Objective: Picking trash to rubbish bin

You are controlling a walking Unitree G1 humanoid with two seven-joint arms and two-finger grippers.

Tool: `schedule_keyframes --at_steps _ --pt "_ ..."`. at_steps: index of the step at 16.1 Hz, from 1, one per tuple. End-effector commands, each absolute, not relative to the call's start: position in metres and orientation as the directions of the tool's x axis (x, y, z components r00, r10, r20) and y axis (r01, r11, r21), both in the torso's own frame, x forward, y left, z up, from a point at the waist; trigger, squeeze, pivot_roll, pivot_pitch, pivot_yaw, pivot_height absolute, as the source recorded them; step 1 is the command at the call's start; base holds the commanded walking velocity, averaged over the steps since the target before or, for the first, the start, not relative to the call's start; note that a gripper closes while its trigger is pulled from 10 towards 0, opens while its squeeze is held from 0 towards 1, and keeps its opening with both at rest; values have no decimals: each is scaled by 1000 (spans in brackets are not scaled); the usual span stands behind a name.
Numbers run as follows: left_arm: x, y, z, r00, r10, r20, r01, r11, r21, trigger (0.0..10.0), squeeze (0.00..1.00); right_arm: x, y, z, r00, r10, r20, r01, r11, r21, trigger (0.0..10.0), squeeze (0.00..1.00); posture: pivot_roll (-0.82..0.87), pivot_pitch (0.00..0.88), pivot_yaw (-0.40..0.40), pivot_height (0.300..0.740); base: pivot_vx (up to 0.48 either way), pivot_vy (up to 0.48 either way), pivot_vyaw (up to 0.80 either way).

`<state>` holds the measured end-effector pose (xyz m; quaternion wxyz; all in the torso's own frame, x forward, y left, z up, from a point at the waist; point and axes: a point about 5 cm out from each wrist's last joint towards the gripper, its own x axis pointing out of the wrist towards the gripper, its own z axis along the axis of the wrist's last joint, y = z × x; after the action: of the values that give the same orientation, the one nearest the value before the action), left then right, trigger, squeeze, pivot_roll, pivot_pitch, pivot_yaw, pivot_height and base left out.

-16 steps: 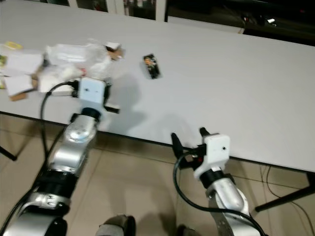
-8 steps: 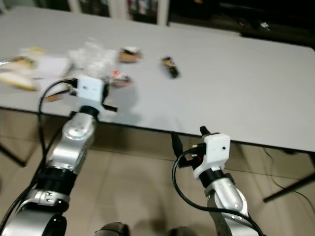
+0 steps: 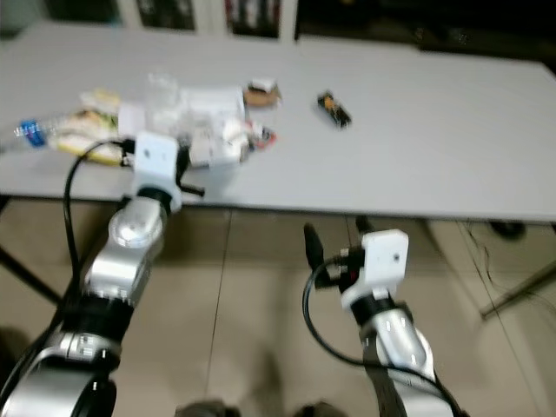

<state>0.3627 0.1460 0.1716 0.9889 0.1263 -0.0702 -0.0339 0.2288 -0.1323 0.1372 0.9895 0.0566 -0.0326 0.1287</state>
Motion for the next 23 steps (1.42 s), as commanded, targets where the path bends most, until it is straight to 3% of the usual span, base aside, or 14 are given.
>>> schedule_keyframes --at_steps 1,5,8,15,23 --pt "363 133 173 983 -126 132 87 961 263 10000 0 228 -141 136 974 215 70 -221 972 84 10000 0 172 121 -35 740 0 480 -800" --pt "365 132 173 983 -125 132 87 961 264 10000 0 229 -139 136 977 199 71 -204 975 84 10000 0 171 120 -32 740 0 307 -648" --pt "366 132 175 982 -129 136 89 960 267 10000 0 229 -137 135 979 193 69 -198 977 75 10000 0 168 122 -25 740 0 0 0" --pt "366 116 187 953 -254 164 213 950 229 10000 0 239 -150 143 993 19 121 -29 996 85 10000 0 167 121 -19 740 0 0 0" --pt "367 114 192 945 -279 172 240 947 213 10000 0 243 -147 144 992 15 123 -26 996 87 10000 0 177 122 -17 740 332 0 0"
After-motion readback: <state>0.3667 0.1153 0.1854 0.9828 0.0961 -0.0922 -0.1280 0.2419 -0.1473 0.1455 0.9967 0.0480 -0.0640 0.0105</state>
